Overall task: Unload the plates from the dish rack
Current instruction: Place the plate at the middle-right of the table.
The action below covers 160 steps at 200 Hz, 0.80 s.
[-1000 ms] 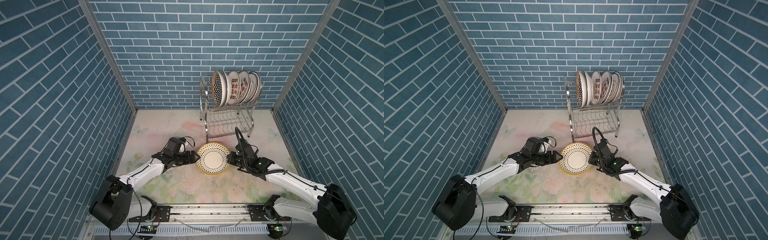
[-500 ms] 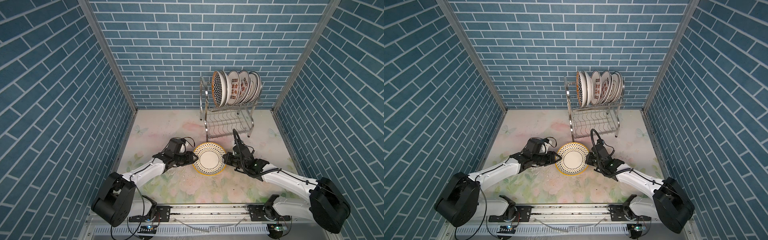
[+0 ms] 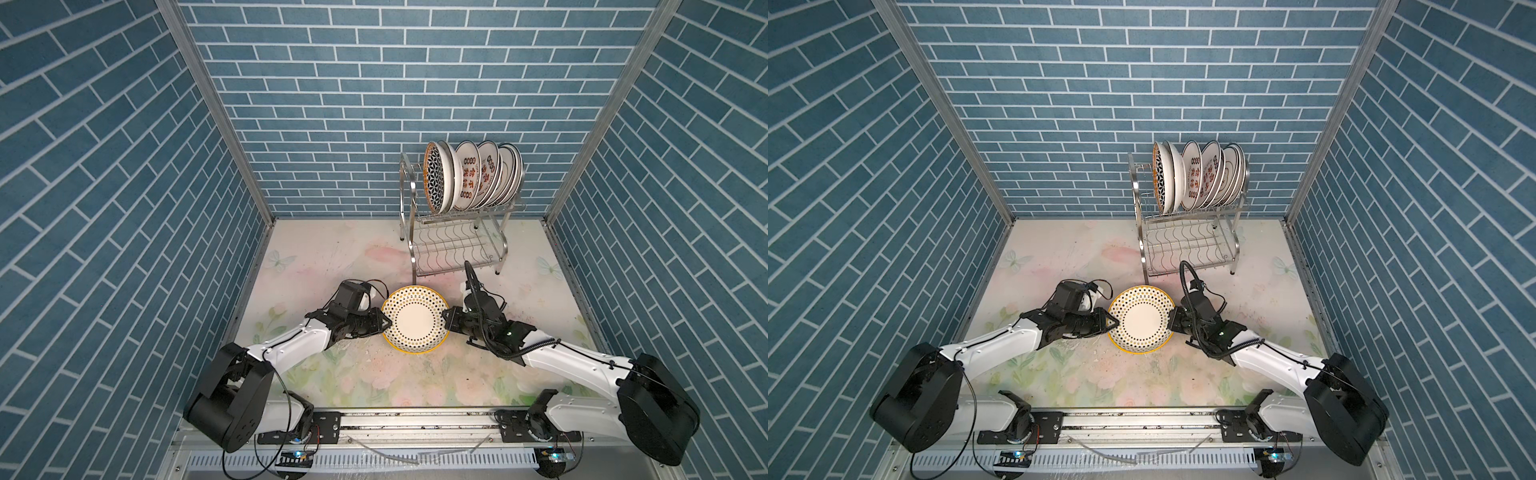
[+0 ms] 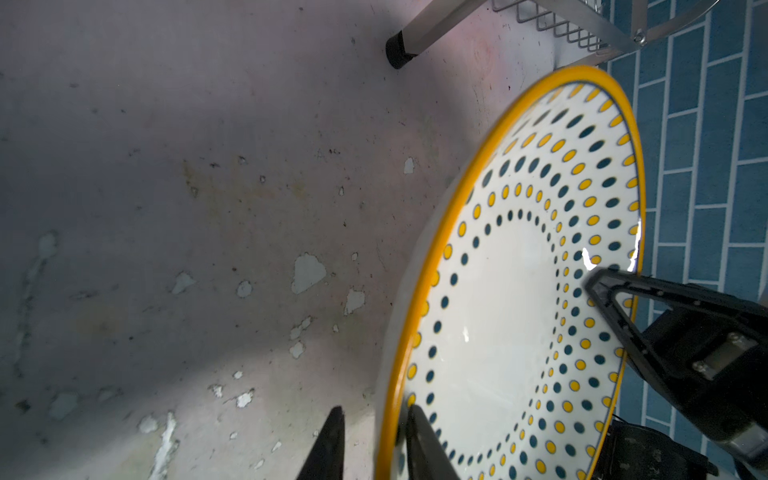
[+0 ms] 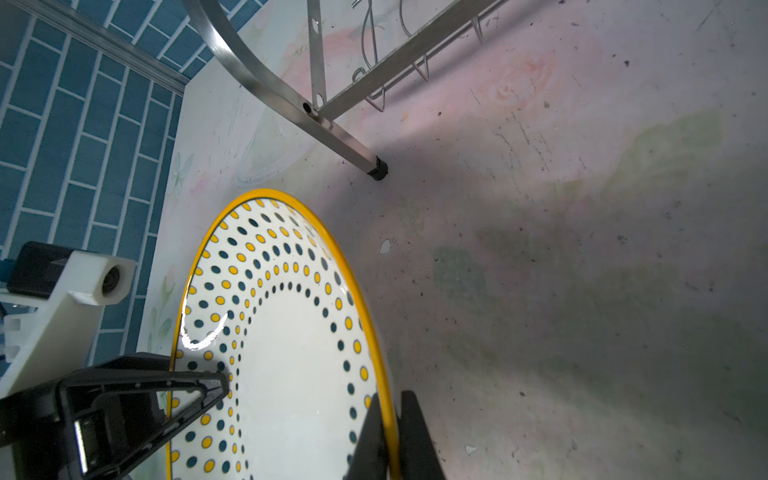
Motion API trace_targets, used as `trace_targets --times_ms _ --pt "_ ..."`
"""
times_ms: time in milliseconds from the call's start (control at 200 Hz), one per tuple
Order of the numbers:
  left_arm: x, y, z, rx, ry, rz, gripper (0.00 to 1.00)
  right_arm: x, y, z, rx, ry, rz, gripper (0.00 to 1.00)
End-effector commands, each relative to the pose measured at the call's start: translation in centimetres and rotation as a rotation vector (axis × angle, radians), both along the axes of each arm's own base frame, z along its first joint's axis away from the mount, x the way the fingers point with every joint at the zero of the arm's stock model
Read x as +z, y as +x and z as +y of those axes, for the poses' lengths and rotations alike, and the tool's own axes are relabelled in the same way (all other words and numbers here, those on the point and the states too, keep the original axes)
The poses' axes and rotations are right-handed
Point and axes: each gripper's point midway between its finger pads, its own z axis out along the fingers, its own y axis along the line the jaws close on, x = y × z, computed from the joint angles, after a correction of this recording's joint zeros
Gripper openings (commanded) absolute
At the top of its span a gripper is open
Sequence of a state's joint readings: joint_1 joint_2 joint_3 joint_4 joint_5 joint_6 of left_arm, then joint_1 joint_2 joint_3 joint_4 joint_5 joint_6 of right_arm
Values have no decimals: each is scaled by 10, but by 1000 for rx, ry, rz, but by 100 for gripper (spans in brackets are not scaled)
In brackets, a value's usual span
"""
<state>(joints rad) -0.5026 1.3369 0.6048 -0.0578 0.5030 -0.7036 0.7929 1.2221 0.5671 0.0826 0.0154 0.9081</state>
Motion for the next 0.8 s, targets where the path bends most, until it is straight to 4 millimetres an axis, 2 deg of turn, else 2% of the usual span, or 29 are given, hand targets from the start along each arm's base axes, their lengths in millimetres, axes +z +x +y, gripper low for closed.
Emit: trace_targets --times_ms 0,180,280,625,795 --pt "-6 -7 2 -13 12 11 21 36 10 20 -2 139 -83 0" --pt "-7 -9 3 -13 15 17 17 28 10 23 4 137 -74 0" --pt "-4 -11 5 -19 22 10 0 23 9 25 8 130 -71 0" --pt "-7 -10 9 0 17 16 0 15 8 29 15 140 -63 0" --pt "-5 -10 11 10 11 11 0 15 7 29 13 149 -65 25"
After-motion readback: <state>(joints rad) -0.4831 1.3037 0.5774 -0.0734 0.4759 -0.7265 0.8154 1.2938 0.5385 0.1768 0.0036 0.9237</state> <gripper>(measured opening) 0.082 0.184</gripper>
